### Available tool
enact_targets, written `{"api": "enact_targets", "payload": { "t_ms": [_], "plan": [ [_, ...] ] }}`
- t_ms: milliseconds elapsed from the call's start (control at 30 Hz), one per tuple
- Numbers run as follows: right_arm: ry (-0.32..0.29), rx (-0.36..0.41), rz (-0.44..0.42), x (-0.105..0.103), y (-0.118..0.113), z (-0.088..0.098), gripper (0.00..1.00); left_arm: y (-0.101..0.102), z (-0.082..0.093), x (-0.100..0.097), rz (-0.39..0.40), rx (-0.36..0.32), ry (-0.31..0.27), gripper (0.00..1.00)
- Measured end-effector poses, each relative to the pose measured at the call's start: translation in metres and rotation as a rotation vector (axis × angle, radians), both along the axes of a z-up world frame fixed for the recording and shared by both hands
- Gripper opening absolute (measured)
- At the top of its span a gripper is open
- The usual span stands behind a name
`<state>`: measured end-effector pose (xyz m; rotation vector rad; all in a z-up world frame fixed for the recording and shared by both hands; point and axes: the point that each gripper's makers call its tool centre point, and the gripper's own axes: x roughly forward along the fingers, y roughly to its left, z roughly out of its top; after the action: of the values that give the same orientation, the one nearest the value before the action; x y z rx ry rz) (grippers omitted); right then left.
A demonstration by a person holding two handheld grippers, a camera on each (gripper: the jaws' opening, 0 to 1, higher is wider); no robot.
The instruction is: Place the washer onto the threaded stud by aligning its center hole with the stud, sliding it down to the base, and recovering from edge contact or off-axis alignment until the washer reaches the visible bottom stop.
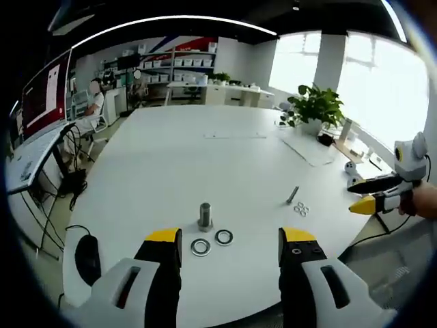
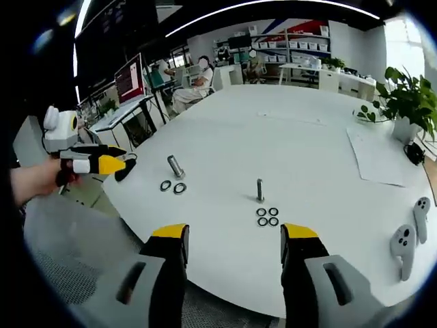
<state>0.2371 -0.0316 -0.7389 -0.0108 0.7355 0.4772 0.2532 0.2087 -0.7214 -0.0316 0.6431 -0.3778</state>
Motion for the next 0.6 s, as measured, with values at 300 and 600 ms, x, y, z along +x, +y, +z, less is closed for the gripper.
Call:
{"api": "enact_targets", "payload": {
  "t_ms": [300,600],
  "plan": [
    [-0.009,-0.011,-0.016,0.0013,-0.005,0.0005,0.56,0.0015,-0.0021,-0.0012,-0.003,0.014,0.004,0.56],
    [0.0,-0.027,-0.008,-0.0005,-0.0059,-0.0025,0.56,-0.0008,-0.0065,-0.0038,-0.019,0.027,0.018,0.57]
  ]
}}
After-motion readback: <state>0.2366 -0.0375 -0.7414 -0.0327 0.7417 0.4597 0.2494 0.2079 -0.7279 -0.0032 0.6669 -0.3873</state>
